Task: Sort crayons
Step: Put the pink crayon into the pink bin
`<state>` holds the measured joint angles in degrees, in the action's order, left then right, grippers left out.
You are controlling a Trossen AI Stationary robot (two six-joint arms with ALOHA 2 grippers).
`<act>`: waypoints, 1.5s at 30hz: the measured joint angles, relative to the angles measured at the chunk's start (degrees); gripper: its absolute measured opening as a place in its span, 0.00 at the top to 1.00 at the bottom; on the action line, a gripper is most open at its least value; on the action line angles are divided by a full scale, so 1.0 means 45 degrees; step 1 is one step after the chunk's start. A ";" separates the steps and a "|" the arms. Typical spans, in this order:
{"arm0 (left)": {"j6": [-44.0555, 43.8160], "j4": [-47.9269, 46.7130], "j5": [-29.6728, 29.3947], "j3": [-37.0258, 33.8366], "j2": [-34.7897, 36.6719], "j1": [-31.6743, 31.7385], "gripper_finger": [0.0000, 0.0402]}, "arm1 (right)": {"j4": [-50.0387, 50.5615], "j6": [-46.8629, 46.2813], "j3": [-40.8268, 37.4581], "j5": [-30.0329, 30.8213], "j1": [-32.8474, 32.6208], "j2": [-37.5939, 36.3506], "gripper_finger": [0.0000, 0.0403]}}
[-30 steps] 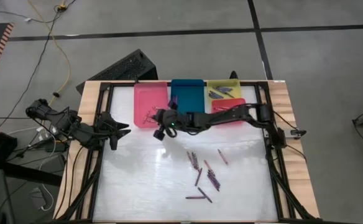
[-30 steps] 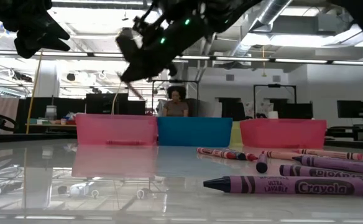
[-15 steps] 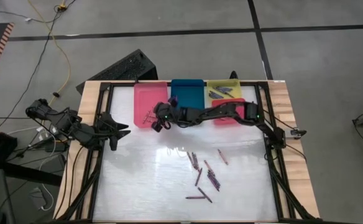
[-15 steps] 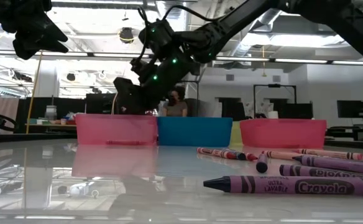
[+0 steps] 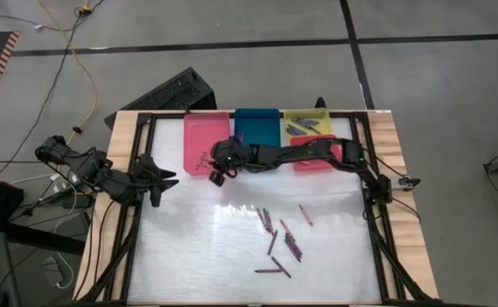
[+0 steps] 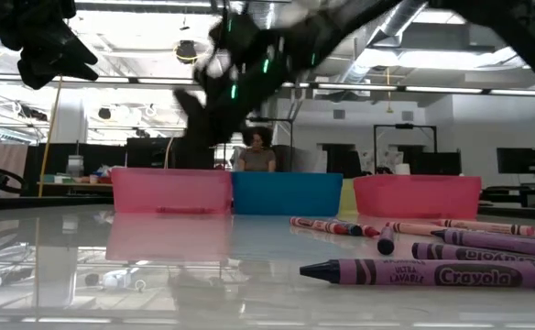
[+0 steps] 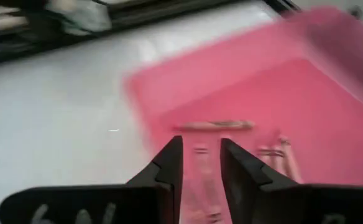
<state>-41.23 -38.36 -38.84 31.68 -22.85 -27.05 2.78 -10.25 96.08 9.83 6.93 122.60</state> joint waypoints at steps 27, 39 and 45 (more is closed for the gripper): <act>-0.0805 -0.0164 0.0343 0.0000 -0.0946 -0.0005 0.65 | 1.6733 -1.0199 -0.2190 0.2512 -0.7168 -0.4335 0.75; -0.0776 0.0200 0.0591 0.0000 -0.1030 -0.0005 0.65 | 1.0810 -1.1091 -0.8515 0.1101 -0.6391 -0.8225 0.74; -0.0772 0.0199 0.0591 0.0000 -0.1035 -0.0005 0.65 | 0.9597 -1.1765 -1.0296 0.0883 -0.6162 -0.8769 0.70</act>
<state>-44.71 -37.47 -36.18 31.68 -27.51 -27.07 45.96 -63.19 49.74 13.81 -20.80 83.14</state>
